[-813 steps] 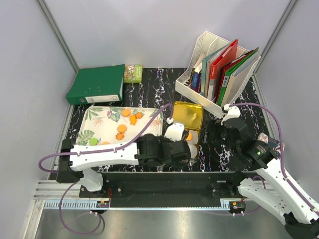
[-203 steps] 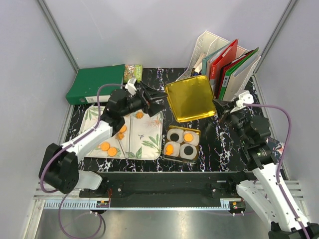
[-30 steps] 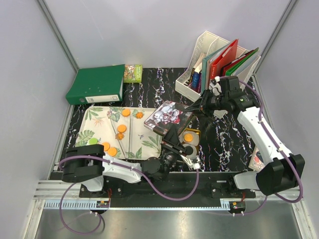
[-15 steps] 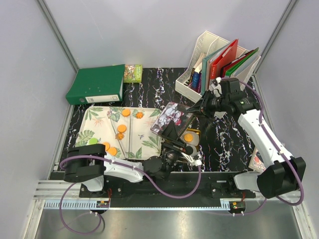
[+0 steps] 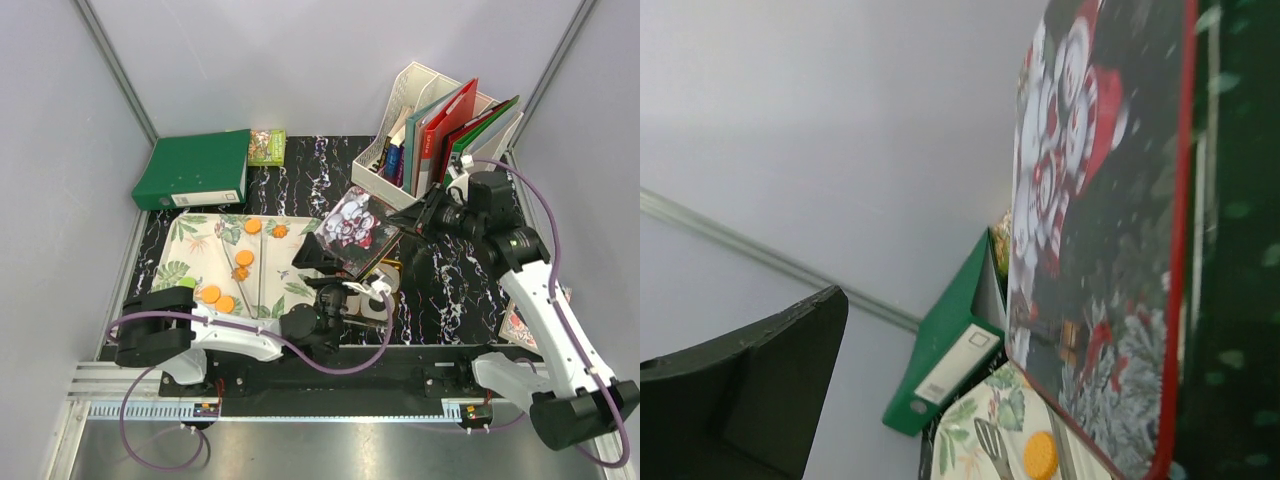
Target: Pack the cookies
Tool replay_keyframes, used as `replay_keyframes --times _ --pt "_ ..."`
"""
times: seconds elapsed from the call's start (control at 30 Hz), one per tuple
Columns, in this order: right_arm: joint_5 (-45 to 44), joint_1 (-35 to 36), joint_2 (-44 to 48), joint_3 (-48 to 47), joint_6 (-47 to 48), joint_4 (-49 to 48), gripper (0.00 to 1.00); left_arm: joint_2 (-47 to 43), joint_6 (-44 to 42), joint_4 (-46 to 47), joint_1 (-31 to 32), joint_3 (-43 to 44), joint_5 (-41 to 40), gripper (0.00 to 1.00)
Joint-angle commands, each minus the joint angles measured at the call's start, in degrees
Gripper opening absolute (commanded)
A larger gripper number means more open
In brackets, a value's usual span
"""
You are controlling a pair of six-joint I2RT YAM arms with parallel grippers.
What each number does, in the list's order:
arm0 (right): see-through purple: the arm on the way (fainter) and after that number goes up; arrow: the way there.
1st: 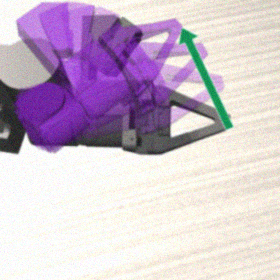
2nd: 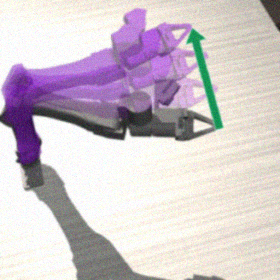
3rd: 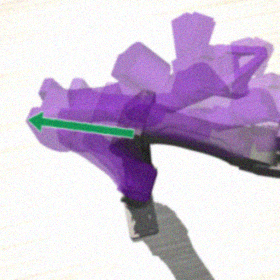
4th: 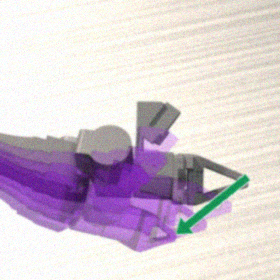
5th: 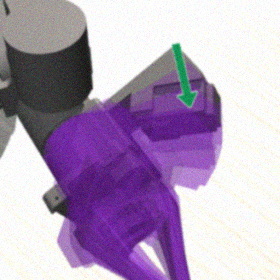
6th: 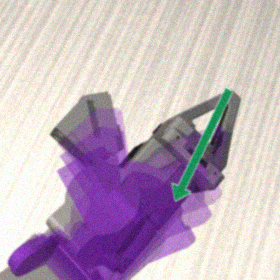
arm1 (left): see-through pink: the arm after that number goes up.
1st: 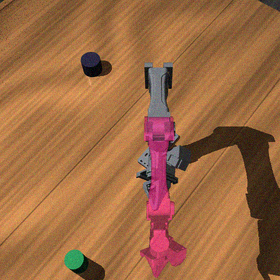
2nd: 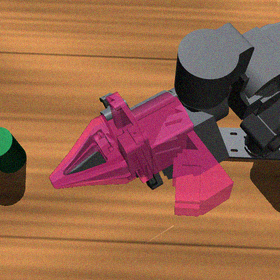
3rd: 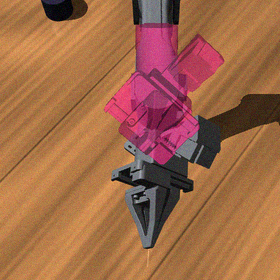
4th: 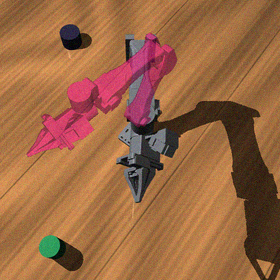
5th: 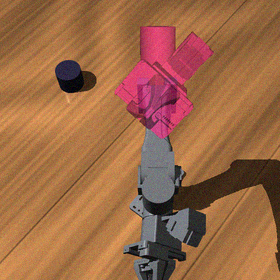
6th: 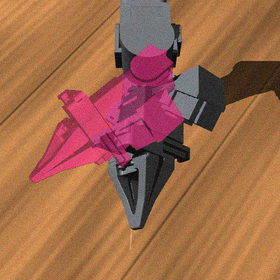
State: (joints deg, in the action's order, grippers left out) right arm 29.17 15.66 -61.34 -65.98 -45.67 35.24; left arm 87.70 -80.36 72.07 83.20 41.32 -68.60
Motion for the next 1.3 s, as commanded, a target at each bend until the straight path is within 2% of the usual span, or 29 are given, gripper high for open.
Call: replay_keyframes --times 0.0,0.27,0.47,0.67,0.9,1.17,1.27 --pt "-7.8 0.0 5.3 3.3 3.0 -2.5 0.0 -5.1 9.0 19.6 -1.5 2.9 -10.7 0.99" --pt "-12.5 -0.1 10.4 2.1 3.0 -2.2 0.0 -6.5 10.8 20.3 -2.0 0.2 -14.2 0.99" --pt "-19.3 -0.1 14.6 0.4 5.0 -1.4 0.0 -7.4 13.6 20.4 -1.9 -1.8 -17.5 0.99" --pt "-20.0 -0.1 17.9 4.1 4.8 -1.3 0.0 -7.0 14.8 22.3 -1.6 -2.7 -21.3 0.99" --pt "-23.5 -0.2 23.9 10.9 1.9 -5.1 0.0 -7.8 18.3 23.6 -2.0 1.6 -29.7 0.99" --pt "-24.2 -0.1 25.1 12.3 0.8 -6.6 0.0 -10.5 12.9 23.6 -1.3 9.7 -29.8 0.99" --pt "-24.2 -0.1 25.3 11.8 1.0 -6.7 0.0 -7.0 5.9 23.6 -1.2 13.4 -29.8 0.99"
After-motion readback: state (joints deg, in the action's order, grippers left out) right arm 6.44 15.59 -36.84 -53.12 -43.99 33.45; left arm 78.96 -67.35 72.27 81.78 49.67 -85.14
